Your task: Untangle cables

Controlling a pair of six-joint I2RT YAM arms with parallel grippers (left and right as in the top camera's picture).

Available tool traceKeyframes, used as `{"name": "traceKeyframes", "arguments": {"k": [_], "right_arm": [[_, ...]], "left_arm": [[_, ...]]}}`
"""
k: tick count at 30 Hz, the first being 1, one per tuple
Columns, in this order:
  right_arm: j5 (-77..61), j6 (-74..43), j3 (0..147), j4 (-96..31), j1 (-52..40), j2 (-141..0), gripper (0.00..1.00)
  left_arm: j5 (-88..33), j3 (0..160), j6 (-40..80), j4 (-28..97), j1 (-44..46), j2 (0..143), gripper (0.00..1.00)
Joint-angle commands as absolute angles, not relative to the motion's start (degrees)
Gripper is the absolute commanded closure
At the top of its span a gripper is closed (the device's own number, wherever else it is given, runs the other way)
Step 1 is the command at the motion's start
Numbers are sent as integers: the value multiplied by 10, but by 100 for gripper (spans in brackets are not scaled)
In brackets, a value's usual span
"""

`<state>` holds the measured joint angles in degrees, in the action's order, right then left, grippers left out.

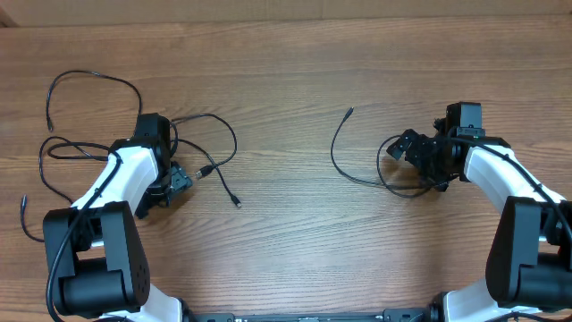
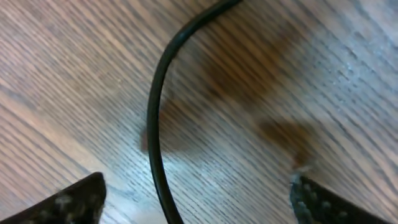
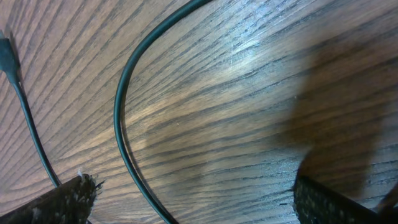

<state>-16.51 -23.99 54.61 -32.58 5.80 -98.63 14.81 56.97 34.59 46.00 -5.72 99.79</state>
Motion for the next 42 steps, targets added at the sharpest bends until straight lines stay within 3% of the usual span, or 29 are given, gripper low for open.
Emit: {"name": "traceKeyframes", "arguments": {"k": [1, 8, 14, 20, 23, 27, 34, 40, 42], "right_arm": [[-165, -241, 547, -322, 56, -982, 0], [-161, -241, 547, -319, 56, -982, 0], [-150, -239, 547, -319, 56, -982, 0], [-150, -239, 547, -319, 56, -982, 0], [-150, -239, 547, -319, 56, -982, 0], [-150, -239, 547, -319, 56, -982, 0], [-150, -239, 547, -318, 56, -982, 0], [-150, -239, 547, -319, 56, -982, 0], [-150, -239, 547, -319, 56, -982, 0]], "left_arm": [[106, 583, 277, 470, -59, 1000, 0], [86, 686, 269, 554, -60, 1000, 1], [79, 735, 270, 540, -62, 1000, 2], [93, 728, 270, 489, -69, 1001, 31], [101, 717, 270, 460, -68, 1001, 36], [100, 692, 257, 398, -68, 1001, 53], [101, 666, 209, 349, -68, 1001, 61], [110, 620, 173, 280, -68, 1001, 76], [109, 610, 166, 269, -68, 1001, 91]]}}
